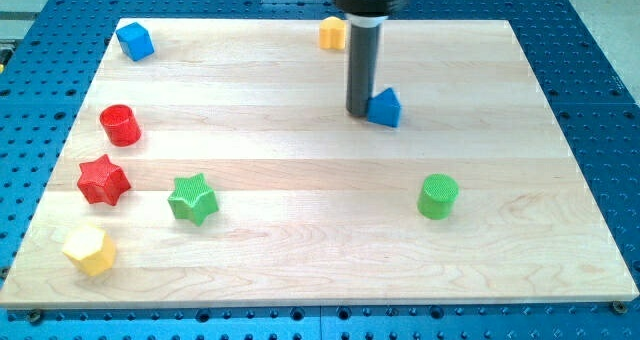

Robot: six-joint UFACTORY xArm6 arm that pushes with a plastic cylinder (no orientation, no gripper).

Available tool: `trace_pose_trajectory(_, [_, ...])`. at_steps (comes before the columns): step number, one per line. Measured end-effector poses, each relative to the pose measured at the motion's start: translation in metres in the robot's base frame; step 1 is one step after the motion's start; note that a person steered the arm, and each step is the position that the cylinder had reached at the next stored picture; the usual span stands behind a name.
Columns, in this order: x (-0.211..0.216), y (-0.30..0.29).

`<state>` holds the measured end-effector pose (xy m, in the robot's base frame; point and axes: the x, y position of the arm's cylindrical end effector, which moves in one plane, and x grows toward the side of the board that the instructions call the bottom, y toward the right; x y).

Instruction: Place the triangle horizontally to the heart

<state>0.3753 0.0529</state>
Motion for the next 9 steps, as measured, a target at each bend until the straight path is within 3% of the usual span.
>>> trace_pose_trajectory(1, [0.035, 0.000])
trace_pose_trajectory(2, [0.013, 0.069])
trace_pose_trajectory(3, [-0.047, 0.058])
trace_pose_trajectory(4, [-0.027, 0.030])
trace_pose_trajectory(5, [-0.061, 0.020])
trace_pose_trajectory(6, [-0.102, 0.084])
trace_pose_trajectory(7, [-0.091, 0.065])
trace_pose_trajectory(8, [-0.047, 0.079])
trace_pose_trajectory(9, [-0.062, 0.079])
